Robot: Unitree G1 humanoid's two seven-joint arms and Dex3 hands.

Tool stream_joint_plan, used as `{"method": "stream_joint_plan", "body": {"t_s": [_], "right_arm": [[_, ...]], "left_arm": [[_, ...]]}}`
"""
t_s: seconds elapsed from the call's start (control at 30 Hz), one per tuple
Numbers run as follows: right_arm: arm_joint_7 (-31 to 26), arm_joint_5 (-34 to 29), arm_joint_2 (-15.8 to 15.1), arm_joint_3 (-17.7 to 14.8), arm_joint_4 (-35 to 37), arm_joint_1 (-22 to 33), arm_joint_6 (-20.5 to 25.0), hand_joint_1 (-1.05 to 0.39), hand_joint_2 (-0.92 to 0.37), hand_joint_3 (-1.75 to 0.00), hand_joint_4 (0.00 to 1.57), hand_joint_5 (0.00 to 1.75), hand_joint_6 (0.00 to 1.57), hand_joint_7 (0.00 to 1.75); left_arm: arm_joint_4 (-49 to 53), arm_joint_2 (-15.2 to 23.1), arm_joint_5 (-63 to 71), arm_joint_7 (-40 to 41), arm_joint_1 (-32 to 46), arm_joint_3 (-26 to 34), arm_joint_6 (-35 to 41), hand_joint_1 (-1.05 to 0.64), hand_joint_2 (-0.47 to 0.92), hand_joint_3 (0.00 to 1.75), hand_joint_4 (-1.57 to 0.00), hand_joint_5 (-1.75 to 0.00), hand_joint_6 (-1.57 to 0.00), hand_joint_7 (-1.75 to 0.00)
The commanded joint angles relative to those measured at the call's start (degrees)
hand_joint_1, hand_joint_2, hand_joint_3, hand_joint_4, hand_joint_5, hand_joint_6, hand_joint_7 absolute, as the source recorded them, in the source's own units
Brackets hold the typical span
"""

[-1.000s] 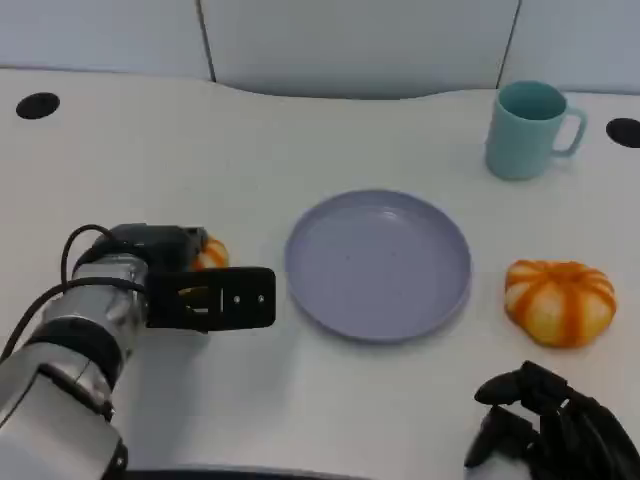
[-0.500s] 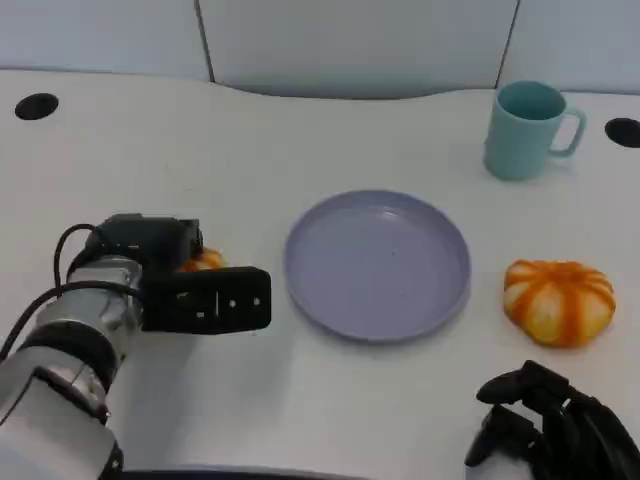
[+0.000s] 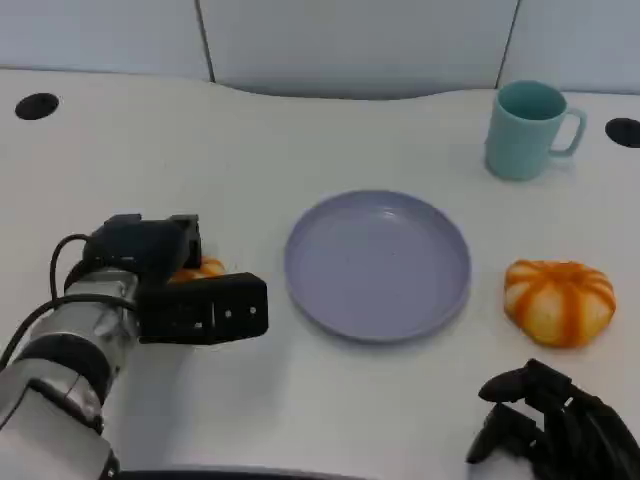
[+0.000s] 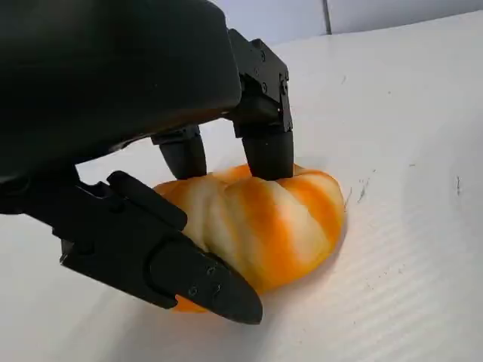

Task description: Grasp the bread from the table and place it into the plate.

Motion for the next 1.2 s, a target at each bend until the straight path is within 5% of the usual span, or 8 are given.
{"method": "stream_joint_plan", "body": {"t_s": [0.03, 0.1, 0.2, 0.27, 0.37, 0.53, 0.87, 1.2], "right_arm": [[-0.8, -0.2, -0.5, -0.2, 0.2, 0.4, 0.8, -0.43, -0.92, -0.37, 0.69, 1.46, 0.70, 0.99], [-1.1, -0.3, -0.4, -0.1, 0.0, 0.3, 1.1, -0.43, -0.92, -0.37, 0.69, 1.46, 0.70, 0.99], [-1.6, -0.5, -0.3, 0.3, -0.7, 0.3, 1.5, -0.43, -0.92, -0.37, 0.68, 1.47, 0.70, 0.99], [-1.8, -0.6, -0.3, 0.5, -1.1, 0.3, 1.7, -0.43, -0.92, -0.38, 0.67, 1.47, 0.70, 0.99], [-2.8, -1.1, -0.3, 0.9, -1.8, 0.3, 2.3, -0.43, -0.92, -0.38, 0.65, 1.50, 0.70, 1.00], [-5.3, -2.5, -0.1, 1.7, -3.2, 0.3, 3.2, -0.42, -0.92, -0.39, 0.64, 1.53, 0.68, 1.03], [-5.7, -2.6, 0.0, 2.2, -1.9, -0.6, 2.4, -0.42, -0.92, -0.39, 0.63, 1.54, 0.64, 1.09], [-5.3, -3.1, 0.3, 2.7, 0.9, -2.1, 1.0, -0.43, -0.92, -0.39, 0.63, 1.54, 0.63, 1.10]], "left_arm": [[0.4, 1.0, -2.4, 1.1, 3.0, 2.3, -3.1, -0.18, 0.91, 0.13, -0.56, -1.36, -0.56, -1.18], [0.1, 1.3, -3.6, 2.1, 3.3, 3.5, -4.5, -0.19, 0.91, 0.16, -0.57, -1.20, -0.60, -0.98], [-0.3, 2.0, -5.3, 3.8, 3.8, 5.5, -7.7, -0.15, 0.71, 0.61, -0.58, -1.66, -0.49, -1.61], [-0.7, 2.5, -7.0, 4.7, 4.1, 7.1, -10.2, -0.12, 0.53, 0.94, -0.78, -1.73, -0.61, -1.72], [-1.2, 3.1, -8.4, 4.8, 4.1, 8.7, -12.8, -0.16, 0.45, 1.07, -0.80, -1.74, -0.60, -1.74], [-2.2, 4.0, -8.9, 6.3, 3.5, 10.0, -16.2, -0.15, 0.44, 1.03, -0.75, -1.75, -0.58, -1.75], [-3.5, 4.2, -7.9, 5.5, -0.1, 9.6, -18.2, -0.11, 0.69, 0.52, -0.75, -1.75, -0.56, -1.75], [-4.4, 2.2, -3.7, 7.2, -4.7, 5.1, -22.0, -0.14, 0.70, 0.44, -0.84, -1.75, -0.62, -1.75]]}}
